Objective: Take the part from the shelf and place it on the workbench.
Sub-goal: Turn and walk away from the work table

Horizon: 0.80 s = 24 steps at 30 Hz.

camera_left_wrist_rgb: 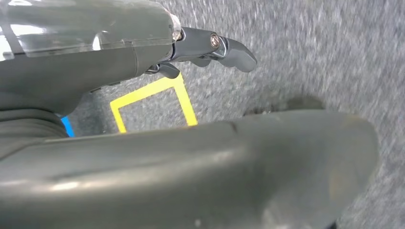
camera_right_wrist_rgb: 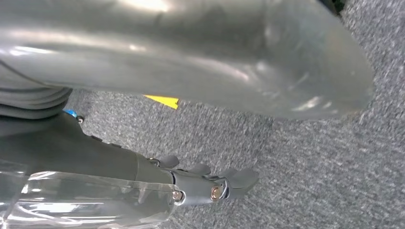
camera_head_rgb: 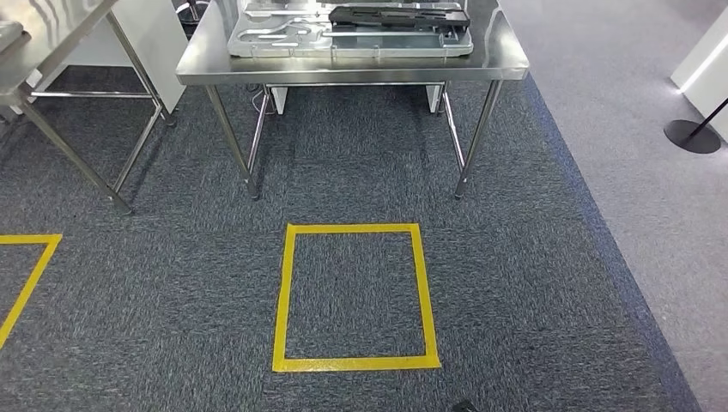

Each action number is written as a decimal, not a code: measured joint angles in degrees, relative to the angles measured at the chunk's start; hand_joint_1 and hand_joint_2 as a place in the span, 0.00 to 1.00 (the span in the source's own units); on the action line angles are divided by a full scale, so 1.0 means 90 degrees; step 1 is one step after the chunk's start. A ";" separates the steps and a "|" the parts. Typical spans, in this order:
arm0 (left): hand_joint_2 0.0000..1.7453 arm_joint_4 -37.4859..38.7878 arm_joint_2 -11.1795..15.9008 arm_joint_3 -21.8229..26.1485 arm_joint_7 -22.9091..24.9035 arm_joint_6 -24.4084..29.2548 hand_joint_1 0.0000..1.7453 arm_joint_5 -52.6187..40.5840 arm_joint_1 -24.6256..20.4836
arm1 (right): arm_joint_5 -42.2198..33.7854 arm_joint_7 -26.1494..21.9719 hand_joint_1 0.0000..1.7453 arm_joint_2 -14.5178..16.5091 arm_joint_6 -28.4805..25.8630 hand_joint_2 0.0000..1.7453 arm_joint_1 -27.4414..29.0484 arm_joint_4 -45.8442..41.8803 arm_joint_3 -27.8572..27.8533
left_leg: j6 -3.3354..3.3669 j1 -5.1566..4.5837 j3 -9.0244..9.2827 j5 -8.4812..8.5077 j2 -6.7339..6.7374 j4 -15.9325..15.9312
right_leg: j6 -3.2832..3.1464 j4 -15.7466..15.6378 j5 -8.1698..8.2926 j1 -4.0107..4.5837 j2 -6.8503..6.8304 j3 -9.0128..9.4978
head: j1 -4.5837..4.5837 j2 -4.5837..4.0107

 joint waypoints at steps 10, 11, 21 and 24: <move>0.00 0.0000 -0.0025 0.0019 -0.0025 0.0016 0.00 0.0022 0.0016 | 0.0045 -0.0004 0.00 0.0046 0.0002 0.00 0.0045 0.0000 -0.0021 | -0.0163 -0.0011 -0.0352 -0.0104 -0.0029 0.0471 | 0.0039 -0.0291 0.0286 -0.0101 0.0072 0.0068 | -0.0001 0.0000; 0.00 0.0000 -0.0025 0.0025 -0.0029 0.0021 0.00 0.0029 0.0022 | 0.0050 -0.0002 0.00 0.0046 0.0003 0.00 0.0053 0.0001 -0.0021 | -0.0196 -0.0017 -0.0371 -0.0105 -0.0033 0.0494 | -0.0010 -0.0283 0.0307 -0.0084 0.0082 0.0045 | -0.0001 0.0000; 1.00 0.0000 -0.0048 0.0128 -0.0032 0.0063 0.00 0.0095 0.0153 | 0.0111 0.0063 0.00 -0.0039 0.0052 1.00 0.0086 0.0007 -0.0021 | -0.0275 0.0030 -0.0994 -0.0715 -0.0054 0.1959 | -0.0212 -0.0377 0.0455 -0.0013 0.0036 -0.0017 | 0.0000 0.0000; 1.00 0.0000 -0.0041 0.0154 -0.0024 0.0083 0.00 0.0094 0.0171 | 0.0134 0.0128 0.00 -0.0045 -0.0030 1.00 0.0105 0.0016 -0.0021 | -0.0058 -0.0114 -0.0310 -0.0215 -0.0039 0.0638 | -0.0191 -0.0378 0.0467 0.0001 0.0032 -0.0016 | -0.0001 0.0000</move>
